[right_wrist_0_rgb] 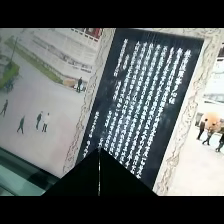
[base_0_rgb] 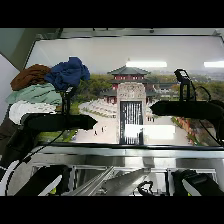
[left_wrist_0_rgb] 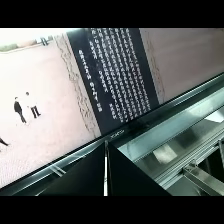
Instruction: Fold the shirts.
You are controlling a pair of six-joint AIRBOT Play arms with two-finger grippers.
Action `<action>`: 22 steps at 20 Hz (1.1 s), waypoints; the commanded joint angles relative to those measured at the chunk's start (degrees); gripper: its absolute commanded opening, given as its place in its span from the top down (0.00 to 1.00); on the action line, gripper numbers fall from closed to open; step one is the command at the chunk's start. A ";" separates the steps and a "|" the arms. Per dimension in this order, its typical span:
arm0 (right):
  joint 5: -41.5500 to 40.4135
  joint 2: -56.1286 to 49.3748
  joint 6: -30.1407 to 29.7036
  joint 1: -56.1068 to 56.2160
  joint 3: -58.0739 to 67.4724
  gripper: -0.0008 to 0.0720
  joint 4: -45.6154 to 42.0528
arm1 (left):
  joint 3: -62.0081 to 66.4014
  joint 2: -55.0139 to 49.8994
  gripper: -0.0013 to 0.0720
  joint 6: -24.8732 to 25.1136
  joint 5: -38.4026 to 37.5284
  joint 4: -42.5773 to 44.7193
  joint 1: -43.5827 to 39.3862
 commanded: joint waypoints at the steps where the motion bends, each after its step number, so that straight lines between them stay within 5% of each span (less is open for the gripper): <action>1: 0.04 -0.04 0.02 -0.02 -0.07 0.96 -0.02 | -0.09 0.02 0.97 0.00 0.11 0.07 0.07; 22: 0.07 -0.17 0.02 -0.02 -0.07 0.96 0.04 | -0.07 0.04 0.97 -0.02 -4.81 -0.17 -0.04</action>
